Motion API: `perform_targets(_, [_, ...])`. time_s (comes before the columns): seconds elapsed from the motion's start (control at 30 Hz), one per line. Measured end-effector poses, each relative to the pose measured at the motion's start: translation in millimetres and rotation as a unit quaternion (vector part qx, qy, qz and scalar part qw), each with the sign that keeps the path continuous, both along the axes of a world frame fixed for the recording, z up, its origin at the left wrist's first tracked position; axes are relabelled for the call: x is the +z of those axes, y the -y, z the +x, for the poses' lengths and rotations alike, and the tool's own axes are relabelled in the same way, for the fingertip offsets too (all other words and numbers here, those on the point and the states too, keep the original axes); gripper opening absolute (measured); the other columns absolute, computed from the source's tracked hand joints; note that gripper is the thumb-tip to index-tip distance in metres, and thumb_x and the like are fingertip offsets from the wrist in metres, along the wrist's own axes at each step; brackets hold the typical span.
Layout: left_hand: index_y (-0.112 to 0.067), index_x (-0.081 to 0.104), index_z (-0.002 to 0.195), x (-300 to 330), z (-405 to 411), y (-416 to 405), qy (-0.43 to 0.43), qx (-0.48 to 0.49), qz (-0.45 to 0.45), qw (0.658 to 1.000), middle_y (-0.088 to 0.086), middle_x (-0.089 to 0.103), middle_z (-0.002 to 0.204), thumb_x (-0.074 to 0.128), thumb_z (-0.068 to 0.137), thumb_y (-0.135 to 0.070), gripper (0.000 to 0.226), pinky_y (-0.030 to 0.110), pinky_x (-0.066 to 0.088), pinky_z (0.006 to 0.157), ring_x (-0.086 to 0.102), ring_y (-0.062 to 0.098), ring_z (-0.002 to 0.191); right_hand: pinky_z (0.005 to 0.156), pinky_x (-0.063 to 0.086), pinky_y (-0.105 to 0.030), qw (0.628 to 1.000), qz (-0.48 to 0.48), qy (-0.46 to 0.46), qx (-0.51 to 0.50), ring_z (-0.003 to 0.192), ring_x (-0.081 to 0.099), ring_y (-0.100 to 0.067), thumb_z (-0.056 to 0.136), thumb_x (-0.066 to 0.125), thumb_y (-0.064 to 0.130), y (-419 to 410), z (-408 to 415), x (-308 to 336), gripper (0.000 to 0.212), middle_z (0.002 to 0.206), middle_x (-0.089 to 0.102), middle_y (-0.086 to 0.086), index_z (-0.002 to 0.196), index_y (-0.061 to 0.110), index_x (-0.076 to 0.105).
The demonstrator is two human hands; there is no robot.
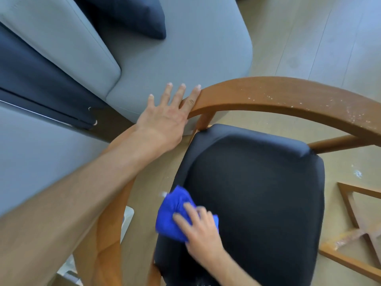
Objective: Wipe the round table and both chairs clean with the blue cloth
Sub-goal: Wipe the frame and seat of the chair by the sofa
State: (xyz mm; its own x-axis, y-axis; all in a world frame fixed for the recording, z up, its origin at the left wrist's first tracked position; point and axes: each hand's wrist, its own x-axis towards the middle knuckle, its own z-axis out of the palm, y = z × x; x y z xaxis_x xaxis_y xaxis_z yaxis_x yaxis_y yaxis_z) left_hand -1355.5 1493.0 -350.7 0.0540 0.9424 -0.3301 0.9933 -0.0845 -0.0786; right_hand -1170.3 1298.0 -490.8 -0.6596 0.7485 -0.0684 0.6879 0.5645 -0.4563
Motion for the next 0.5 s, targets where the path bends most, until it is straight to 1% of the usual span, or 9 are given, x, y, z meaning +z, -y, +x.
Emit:
perform_targets(0.07, [-0.027,-0.026,0.146,-0.4,-0.4,0.0,0.004,0.001,0.001,1.000,0.005,-0.006,0.162,0.028,0.103,-0.029,0.069,0.057,0.018,0.115,-0.005,0.033,0.148,0.053,0.038,-0.028,0.996,-0.008,0.002,0.090,0.064,0.054,-0.022,0.080,0.042,0.004,47.7,18.6,-4.1,0.035,0.108,0.061,-0.004,0.096,0.031,0.057])
perform_targets(0.1, [-0.028,-0.026,0.146,0.3,-0.7,-0.5,0.005,0.002,0.002,1.000,0.004,-0.007,0.162,0.028,0.104,-0.029,0.069,0.056,0.017,0.115,-0.005,0.032,0.148,0.050,0.038,-0.025,0.991,0.006,0.018,0.132,0.058,0.051,-0.018,0.087,0.032,0.003,62.7,29.1,-6.3,0.035,0.102,0.056,-0.001,0.092,0.032,0.051])
perform_targets(0.13, [-0.028,-0.026,0.146,1.5,-0.7,-0.7,0.007,0.002,0.002,1.000,0.003,-0.008,0.162,0.028,0.104,-0.030,0.069,0.055,0.016,0.116,-0.006,0.031,0.148,0.048,0.038,-0.024,0.984,0.019,0.038,0.172,0.055,0.048,-0.016,0.090,0.030,0.004,69.2,39.3,-5.8,0.033,0.096,0.054,0.002,0.090,0.032,0.047])
perform_targets(0.2, [-0.029,-0.026,0.147,5.8,-2.2,1.4,0.004,-0.001,0.000,1.000,0.002,-0.009,0.162,0.027,0.103,-0.033,0.069,0.053,0.013,0.117,-0.008,0.030,0.148,0.051,0.041,-0.026,0.966,0.052,0.038,0.249,0.057,0.045,-0.016,0.087,0.047,0.011,58.2,55.8,-1.1,0.025,0.092,0.058,0.005,0.091,0.036,0.050])
perform_targets(0.27, [-0.031,-0.026,0.147,9.9,-5.9,8.0,-0.010,-0.010,0.002,1.000,0.002,-0.011,0.162,0.027,0.103,-0.036,0.069,0.053,0.010,0.118,-0.010,0.029,0.148,0.056,0.042,-0.028,0.954,0.080,0.026,0.289,0.062,0.048,-0.019,0.080,0.056,0.013,23.9,71.5,3.2,0.028,0.096,0.061,0.005,0.097,0.035,0.055])
perform_targets(0.33, [-0.032,-0.025,0.146,13.4,-13.2,21.3,-0.026,-0.018,0.011,0.999,0.002,-0.011,0.162,0.026,0.102,-0.038,0.068,0.053,0.010,0.118,-0.010,0.029,0.148,0.057,0.046,-0.030,0.957,0.100,0.047,0.267,0.067,0.053,-0.022,0.066,0.064,0.007,-23.9,85.9,7.5,0.043,0.102,0.063,0.003,0.101,0.033,0.060])
perform_targets(0.37, [-0.032,-0.025,0.146,15.2,-18.0,29.4,-0.033,-0.019,0.018,0.999,0.002,-0.011,0.162,0.026,0.101,-0.040,0.068,0.053,0.010,0.118,-0.010,0.029,0.148,0.056,0.047,-0.032,0.966,0.110,0.059,0.228,0.069,0.055,-0.024,0.057,0.068,0.004,-48.1,93.3,9.6,0.052,0.104,0.065,0.001,0.101,0.031,0.063])
perform_targets(0.43, [-0.033,-0.025,0.146,19.7,-26.4,46.8,-0.039,-0.009,0.035,0.999,0.002,-0.009,0.162,0.026,0.100,-0.042,0.069,0.052,0.012,0.118,-0.008,0.028,0.148,0.055,0.048,-0.035,0.983,0.122,0.077,0.110,0.070,0.058,-0.029,0.043,0.074,0.000,-88.6,112.1,13.4,0.063,0.106,0.067,-0.005,0.101,0.025,0.069])
perform_targets(0.5, [-0.033,-0.021,0.148,25.0,-30.3,65.6,-0.046,0.010,0.054,0.997,0.003,-0.006,0.162,0.027,0.099,-0.043,0.069,0.052,0.014,0.118,-0.005,0.028,0.149,0.056,0.048,-0.040,0.990,0.104,0.099,-0.003,0.075,0.059,-0.036,0.044,0.080,-0.002,-111.9,130.1,16.6,0.065,0.109,0.065,-0.011,0.105,0.019,0.071])
